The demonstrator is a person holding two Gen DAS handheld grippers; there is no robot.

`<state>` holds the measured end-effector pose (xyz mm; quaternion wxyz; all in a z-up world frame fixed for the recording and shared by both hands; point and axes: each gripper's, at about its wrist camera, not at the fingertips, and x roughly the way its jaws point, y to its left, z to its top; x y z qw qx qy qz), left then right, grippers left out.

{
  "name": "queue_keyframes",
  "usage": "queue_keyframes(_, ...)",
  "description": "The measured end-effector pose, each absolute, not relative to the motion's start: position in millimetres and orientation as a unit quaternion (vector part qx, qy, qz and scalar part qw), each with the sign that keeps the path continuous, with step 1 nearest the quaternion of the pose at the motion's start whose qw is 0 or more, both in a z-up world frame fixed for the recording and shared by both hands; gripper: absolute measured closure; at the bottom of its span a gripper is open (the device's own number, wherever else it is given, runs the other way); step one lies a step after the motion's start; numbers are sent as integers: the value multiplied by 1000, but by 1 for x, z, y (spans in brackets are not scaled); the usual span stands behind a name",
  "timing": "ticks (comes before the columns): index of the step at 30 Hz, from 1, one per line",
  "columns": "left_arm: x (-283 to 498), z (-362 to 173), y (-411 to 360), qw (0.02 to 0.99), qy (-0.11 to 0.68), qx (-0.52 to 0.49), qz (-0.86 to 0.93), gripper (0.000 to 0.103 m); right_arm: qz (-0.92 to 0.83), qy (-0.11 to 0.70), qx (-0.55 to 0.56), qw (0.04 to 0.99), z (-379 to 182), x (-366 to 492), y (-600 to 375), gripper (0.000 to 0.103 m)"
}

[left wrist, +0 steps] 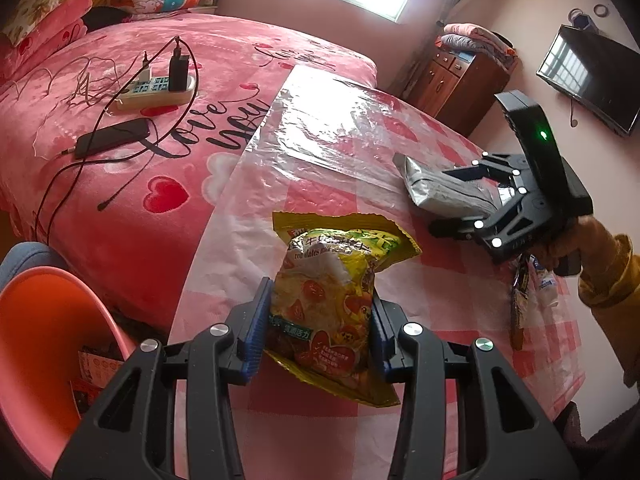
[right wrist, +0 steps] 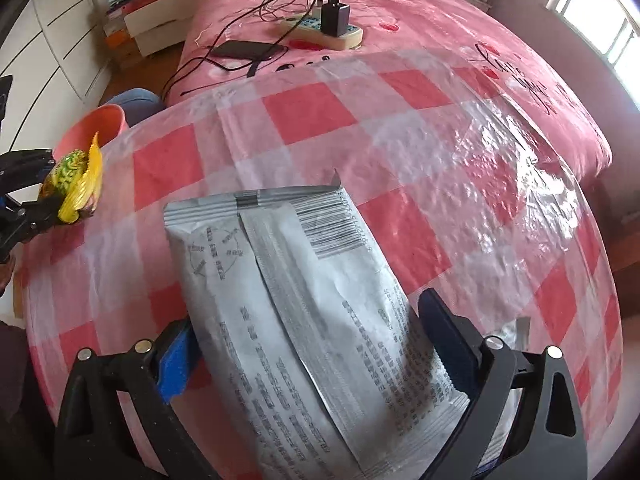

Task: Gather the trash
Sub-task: 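Carry the snack bag with left tool while right tool carries the packet to bin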

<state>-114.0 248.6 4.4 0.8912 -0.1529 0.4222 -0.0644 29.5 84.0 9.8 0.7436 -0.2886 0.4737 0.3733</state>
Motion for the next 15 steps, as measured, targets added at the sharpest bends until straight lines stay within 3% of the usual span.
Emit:
queue_keyframes(2, -115, 4, 249, 892, 420, -154, -65, 58, 361, 470, -281, 755, 13, 23, 83, 20)
queue_keyframes(5, -117, 4, 249, 892, 418, -156, -64, 58, 348, 462, -270, 770, 18, 13, 81, 28)
queue_keyframes(15, -129, 4, 251, 894, 412, -165, -64, 58, 319, 449, -225, 804, 36, -18, 79, 37)
